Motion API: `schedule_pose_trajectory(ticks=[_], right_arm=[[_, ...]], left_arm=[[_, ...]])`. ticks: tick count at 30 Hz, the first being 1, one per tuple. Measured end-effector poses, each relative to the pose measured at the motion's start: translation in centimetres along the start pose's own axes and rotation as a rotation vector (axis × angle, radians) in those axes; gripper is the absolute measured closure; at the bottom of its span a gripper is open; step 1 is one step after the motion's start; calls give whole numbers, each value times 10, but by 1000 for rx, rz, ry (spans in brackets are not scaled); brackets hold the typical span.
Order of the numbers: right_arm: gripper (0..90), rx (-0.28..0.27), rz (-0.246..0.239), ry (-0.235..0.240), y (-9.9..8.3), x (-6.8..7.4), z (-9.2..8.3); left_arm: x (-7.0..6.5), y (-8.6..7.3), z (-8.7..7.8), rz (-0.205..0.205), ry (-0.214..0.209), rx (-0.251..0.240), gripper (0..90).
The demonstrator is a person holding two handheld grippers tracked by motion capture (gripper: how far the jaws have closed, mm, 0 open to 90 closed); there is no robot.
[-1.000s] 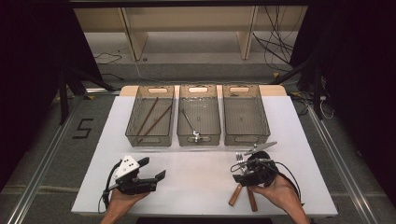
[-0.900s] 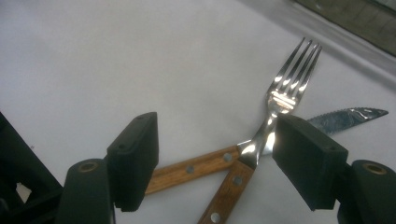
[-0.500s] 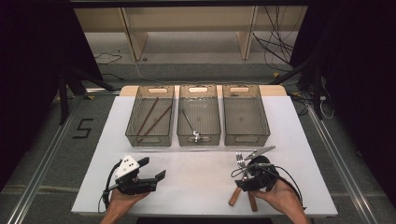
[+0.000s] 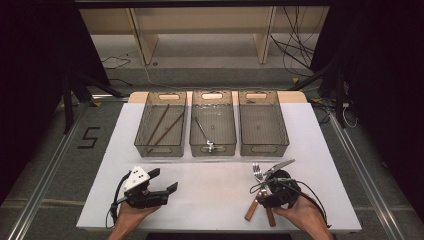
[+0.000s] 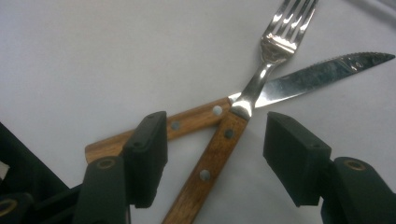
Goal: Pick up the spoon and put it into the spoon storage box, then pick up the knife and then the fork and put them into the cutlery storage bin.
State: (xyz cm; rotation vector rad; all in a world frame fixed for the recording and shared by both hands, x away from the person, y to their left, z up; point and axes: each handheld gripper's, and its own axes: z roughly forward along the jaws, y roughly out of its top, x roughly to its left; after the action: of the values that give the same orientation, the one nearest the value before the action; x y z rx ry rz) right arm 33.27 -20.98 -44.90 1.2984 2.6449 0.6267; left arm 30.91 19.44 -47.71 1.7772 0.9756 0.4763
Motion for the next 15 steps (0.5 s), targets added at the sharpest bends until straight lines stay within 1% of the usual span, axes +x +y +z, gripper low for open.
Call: schedule_pose_trajectory(ticks=[5, 8, 11, 15], right_arm=[[447, 21, 11, -1, -2, 0, 3], [464, 36, 11, -10, -3, -1, 5], [486, 46, 10, -5, -4, -1, 6], [518, 57, 11, -13, -5, -1, 7]], left_arm=[[0, 0, 0, 1, -2, 1, 170], [0, 0, 0, 2, -1, 1, 171], [0, 0, 1, 2, 0, 3, 171], [-1, 0, 0, 4, -2, 3, 171]])
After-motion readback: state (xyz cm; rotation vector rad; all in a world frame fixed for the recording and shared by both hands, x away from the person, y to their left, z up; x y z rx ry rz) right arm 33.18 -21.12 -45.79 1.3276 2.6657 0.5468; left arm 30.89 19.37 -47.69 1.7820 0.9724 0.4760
